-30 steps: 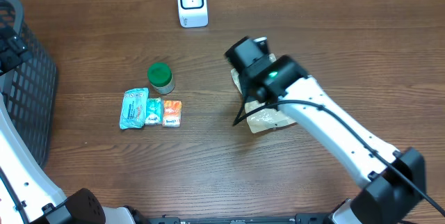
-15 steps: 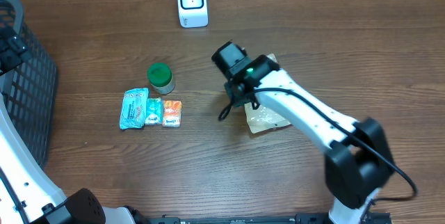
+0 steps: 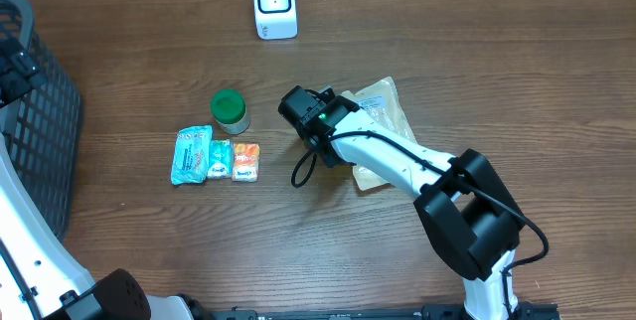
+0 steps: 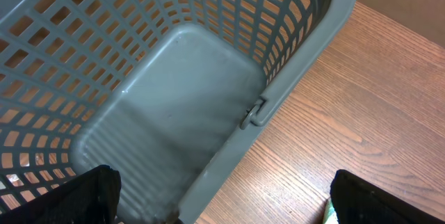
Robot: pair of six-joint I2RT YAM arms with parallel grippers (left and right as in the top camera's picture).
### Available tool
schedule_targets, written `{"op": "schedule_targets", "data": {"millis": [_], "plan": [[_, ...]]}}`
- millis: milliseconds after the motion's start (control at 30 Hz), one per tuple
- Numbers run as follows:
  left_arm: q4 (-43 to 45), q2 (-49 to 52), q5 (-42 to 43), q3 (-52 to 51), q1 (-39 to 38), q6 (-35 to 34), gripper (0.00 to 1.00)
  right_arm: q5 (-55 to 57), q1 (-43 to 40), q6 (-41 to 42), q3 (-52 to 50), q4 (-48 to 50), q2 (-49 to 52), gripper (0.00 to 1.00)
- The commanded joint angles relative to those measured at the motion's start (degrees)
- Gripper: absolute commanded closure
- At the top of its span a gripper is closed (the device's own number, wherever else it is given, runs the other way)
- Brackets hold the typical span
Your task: Scan the item barcode
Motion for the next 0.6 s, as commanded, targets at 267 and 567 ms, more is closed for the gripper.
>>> {"op": "schedule_targets", "data": {"millis": [267, 567], "plan": [[0.2, -1.1, -0.5, 0.8, 0.2, 0.9, 0.01, 6.2, -0.2, 0.6, -1.2, 2.5, 2.7, 0.32], [0.2, -1.1, -0.5, 0.8, 0.2, 0.9, 0.01, 7.0, -2.6, 2.0, -1.2, 2.6, 7.0, 0.42]]}}
